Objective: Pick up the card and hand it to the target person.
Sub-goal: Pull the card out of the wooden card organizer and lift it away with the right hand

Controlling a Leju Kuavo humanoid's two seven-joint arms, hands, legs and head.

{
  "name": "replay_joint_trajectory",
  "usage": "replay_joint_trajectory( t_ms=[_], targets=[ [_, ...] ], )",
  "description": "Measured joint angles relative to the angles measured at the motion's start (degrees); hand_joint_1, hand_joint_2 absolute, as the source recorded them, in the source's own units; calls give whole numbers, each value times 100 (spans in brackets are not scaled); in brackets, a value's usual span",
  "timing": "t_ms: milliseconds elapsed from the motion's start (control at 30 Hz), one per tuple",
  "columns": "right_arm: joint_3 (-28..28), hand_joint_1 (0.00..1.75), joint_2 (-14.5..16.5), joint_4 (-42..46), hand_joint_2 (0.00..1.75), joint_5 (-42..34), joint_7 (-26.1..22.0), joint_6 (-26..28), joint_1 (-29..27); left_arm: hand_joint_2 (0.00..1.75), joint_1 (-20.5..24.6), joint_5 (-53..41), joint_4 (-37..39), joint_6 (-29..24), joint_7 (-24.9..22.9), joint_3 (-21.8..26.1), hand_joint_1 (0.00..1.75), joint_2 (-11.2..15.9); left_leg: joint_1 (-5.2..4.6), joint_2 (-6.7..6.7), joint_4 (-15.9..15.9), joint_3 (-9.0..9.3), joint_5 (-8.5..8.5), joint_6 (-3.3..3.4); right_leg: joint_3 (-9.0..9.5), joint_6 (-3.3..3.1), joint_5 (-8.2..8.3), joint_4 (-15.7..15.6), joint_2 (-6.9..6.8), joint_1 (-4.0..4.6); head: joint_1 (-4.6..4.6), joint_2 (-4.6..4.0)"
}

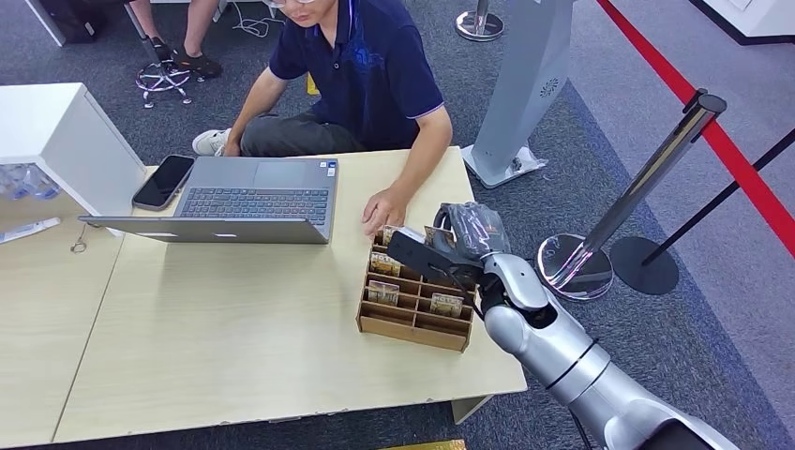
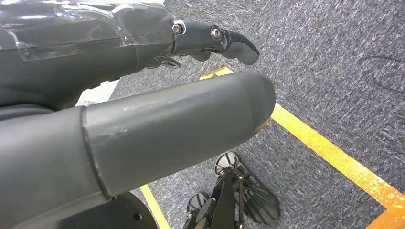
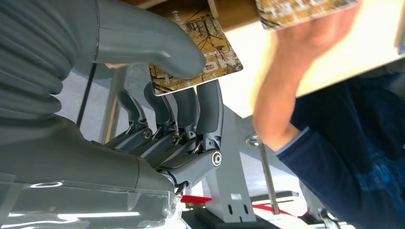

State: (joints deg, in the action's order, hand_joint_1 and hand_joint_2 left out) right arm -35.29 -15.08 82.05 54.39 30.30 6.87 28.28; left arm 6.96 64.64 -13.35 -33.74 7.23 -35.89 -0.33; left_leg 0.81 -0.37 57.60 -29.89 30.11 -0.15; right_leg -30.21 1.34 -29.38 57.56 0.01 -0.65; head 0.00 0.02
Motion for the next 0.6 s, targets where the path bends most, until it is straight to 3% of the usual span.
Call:
replay_joint_trajectory(
  t_ms=[367, 600],
  targets=[
    [23, 140, -61, 597, 175, 8, 6, -27, 123, 0, -1, 5, 0, -27, 0, 2, 0, 0, 0, 0, 0, 0, 0, 0, 0, 0, 0, 0, 0, 0, 1, 0],
    [28, 151, -101, 857, 175, 90, 7, 7, 190, 0, -1, 20, 0, -30, 4, 1, 0, -2, 0, 0, 0, -1, 0, 0, -2, 0, 0, 0, 0, 0, 1, 0]
  ],
)
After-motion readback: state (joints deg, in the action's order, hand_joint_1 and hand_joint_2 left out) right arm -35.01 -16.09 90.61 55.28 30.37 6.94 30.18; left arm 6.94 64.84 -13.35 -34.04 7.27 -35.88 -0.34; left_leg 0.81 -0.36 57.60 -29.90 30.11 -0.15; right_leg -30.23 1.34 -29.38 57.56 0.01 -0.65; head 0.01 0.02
